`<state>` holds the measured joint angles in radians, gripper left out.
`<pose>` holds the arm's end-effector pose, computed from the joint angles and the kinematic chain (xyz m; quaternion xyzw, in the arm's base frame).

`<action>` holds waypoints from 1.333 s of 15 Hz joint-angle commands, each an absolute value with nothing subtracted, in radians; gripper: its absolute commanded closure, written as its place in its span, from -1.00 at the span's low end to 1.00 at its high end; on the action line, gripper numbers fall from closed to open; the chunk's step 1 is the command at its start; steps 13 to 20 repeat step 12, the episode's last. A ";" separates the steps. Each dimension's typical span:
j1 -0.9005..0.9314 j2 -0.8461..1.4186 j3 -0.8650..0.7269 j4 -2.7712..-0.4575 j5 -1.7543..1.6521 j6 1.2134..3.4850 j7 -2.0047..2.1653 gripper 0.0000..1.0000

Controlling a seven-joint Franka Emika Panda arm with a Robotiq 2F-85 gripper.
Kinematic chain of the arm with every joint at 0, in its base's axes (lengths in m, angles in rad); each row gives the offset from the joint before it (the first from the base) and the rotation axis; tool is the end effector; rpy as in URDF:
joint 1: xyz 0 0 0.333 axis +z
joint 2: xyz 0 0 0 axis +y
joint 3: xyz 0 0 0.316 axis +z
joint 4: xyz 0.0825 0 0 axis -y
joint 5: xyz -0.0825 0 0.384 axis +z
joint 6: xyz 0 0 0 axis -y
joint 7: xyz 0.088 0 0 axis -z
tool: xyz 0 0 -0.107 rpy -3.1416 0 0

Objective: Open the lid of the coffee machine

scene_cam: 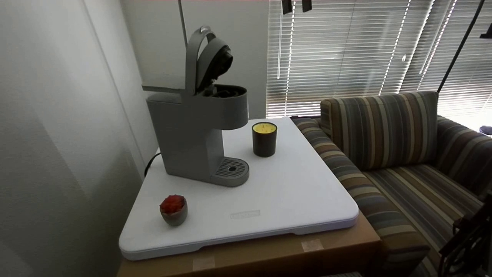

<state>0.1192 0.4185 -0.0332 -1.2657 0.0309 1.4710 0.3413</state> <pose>0.6549 0.0642 0.5036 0.9863 -0.1260 -0.1057 0.0141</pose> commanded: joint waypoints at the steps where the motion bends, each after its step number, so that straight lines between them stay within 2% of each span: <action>1: 0.081 0.430 -0.011 -1.236 0.075 1.382 0.275 -0.65; 3: 0.075 0.432 -0.011 -1.231 0.094 1.352 0.259 -0.93; 5: 0.067 0.433 -0.006 -1.228 0.116 1.321 0.222 -1.00; 9: 0.054 0.436 0.005 -1.220 0.142 1.245 0.107 -1.00; 20: 0.069 0.426 -0.001 -1.238 0.122 1.273 0.138 -1.00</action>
